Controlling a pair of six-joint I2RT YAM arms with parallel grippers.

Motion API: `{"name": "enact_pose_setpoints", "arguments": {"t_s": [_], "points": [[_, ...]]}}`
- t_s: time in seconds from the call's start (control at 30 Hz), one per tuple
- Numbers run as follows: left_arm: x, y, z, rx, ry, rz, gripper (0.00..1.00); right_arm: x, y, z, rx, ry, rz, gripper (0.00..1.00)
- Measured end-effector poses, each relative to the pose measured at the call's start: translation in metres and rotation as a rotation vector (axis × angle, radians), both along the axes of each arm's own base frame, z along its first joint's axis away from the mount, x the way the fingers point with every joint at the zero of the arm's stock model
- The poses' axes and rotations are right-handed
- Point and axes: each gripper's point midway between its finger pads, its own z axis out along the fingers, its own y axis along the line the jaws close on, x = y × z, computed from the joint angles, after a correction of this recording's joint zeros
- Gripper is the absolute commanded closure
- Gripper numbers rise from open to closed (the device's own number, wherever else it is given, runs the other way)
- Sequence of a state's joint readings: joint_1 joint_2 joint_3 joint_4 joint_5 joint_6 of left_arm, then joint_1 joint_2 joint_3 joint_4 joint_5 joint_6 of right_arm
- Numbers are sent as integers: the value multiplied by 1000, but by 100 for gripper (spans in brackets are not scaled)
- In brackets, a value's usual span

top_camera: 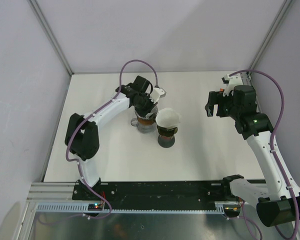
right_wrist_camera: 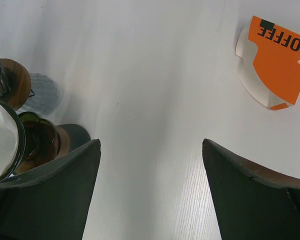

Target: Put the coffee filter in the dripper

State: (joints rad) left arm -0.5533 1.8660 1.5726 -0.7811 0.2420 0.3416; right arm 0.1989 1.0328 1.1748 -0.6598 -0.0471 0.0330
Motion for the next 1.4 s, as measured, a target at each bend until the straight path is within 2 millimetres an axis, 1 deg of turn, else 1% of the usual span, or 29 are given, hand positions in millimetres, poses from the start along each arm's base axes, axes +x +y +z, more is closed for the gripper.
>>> {"name": "enact_pose_setpoints", "arguments": {"t_s": [0.27,0.43,0.57,0.63,0.7,0.8,0.9,1.07,1.13,1.17,1.2,1.23,1.27,1.3,1.37,1.4], "points": [[1,1,23,-25,-52,-5,100,0,3,1,8,-6,18,13],[1,1,25,-23,-60,-5,99,0,5,2,13,-6,30,13],[1,2,25,-16,-62,-9,96,0,7,3,16,-9,39,13],[2,3,25,-11,-66,-10,92,0,8,4,19,-13,43,13],[3,5,26,-2,-75,-9,85,1,8,4,21,-15,46,13],[4,8,30,6,-92,-10,78,1,9,5,22,-18,47,13],[4,10,37,10,-114,-10,75,1,9,5,24,-19,49,12],[7,11,55,-5,-160,-10,73,1,10,5,27,-18,56,10],[7,12,59,-7,-172,-7,69,1,10,5,27,-18,56,10],[8,13,62,-4,-180,-3,64,1,10,5,27,-18,56,10],[8,14,63,-2,-186,-1,56,1,10,5,27,-18,56,10],[8,15,65,-1,-192,2,49,1,10,5,27,-18,56,6],[8,16,67,0,-197,2,40,1,10,5,26,-18,56,3],[8,17,71,-1,-204,9,33,1,10,5,27,-19,56,2],[9,20,79,-5,-223,20,20,1,10,5,25,-18,56,1],[9,22,88,-14,-240,30,15,1,10,5,24,-18,55,1]]}}
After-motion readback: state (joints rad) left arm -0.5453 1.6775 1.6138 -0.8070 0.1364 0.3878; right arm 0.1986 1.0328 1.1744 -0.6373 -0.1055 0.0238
